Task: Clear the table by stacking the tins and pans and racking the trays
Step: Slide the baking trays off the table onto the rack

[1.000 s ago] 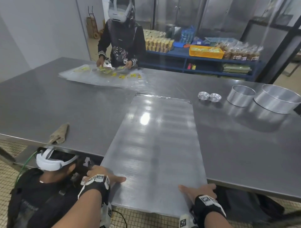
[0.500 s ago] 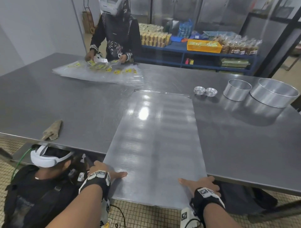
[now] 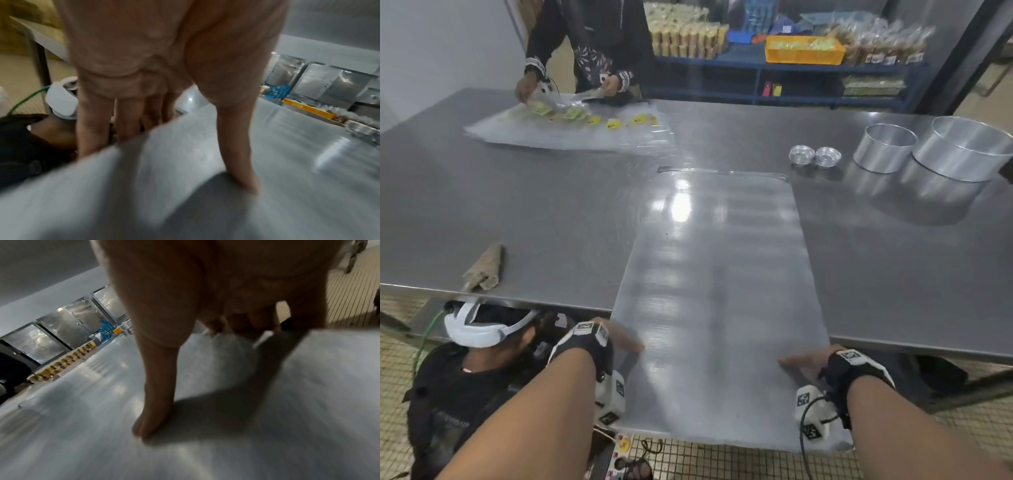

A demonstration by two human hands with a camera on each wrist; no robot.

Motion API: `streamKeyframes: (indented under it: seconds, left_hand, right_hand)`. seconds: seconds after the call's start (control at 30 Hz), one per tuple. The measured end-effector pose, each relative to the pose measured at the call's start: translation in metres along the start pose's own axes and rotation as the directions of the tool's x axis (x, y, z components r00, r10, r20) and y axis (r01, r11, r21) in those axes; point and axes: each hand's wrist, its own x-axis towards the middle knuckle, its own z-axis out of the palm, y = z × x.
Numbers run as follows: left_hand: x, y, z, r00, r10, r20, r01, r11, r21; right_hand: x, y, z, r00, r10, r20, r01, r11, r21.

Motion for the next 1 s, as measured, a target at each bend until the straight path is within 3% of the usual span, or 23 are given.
streamKeyframes:
  seconds: [0.07,0.17,0.23,0.37,0.4,0.53,0.63,0.7,0.83,1.0]
  left_hand:
    - [-0.007,0.001,-0.009,0.999,0.04,0.023,-0.039,0.999,-0.031]
    - [0.012,0.003,-0.001,0.993,0.076,-0.092,-0.085,0.991,-0.107]
    - [0.021,0.0,0.004,0.991,0.068,-0.112,-0.079,0.992,-0.099]
    - [0.027,-0.016,-0.006,1.0,0.006,-0.026,-0.01,0.987,-0.157]
    - [0.026,-0.018,-0.01,1.0,-0.012,0.01,0.013,0.989,-0.149]
    - [0.033,-0.013,-0.01,0.994,0.084,-0.072,-0.102,0.945,-0.311]
    - [0.031,-0.005,-0.005,0.988,0.091,-0.123,-0.123,0.95,-0.288]
    - [0.034,-0.003,-0.002,0.987,0.088,-0.136,-0.125,0.95,-0.286]
    - [0.033,-0.005,-0.007,0.992,0.091,-0.085,-0.11,0.959,-0.262]
    - [0.032,0.0,-0.008,0.99,0.103,-0.096,-0.12,0.973,-0.198]
  right_hand:
    - [-0.006,-0.001,-0.005,0.998,0.006,0.057,-0.005,1.0,-0.026]
    - [-0.001,-0.004,-0.002,0.986,-0.123,-0.109,0.123,0.992,-0.011]
    - [0.003,0.003,-0.002,0.984,-0.111,-0.14,0.122,0.99,0.066]
    - [0.002,0.013,-0.011,0.992,-0.007,0.126,-0.004,0.996,0.084]
    - [0.006,0.012,-0.012,0.991,-0.004,0.13,-0.008,0.996,0.093]
    - [0.003,0.002,-0.005,0.986,-0.044,-0.158,0.084,0.963,0.257]
    - [0.004,0.0,0.008,0.968,-0.017,-0.251,0.111,0.925,0.364]
    - [0.001,0.0,0.011,0.965,0.042,-0.257,0.066,0.915,0.397]
    - [-0.018,-0.002,0.009,0.978,0.157,-0.138,-0.088,0.907,0.413]
    - [-0.044,0.005,0.009,0.962,0.178,-0.208,-0.057,0.873,0.484]
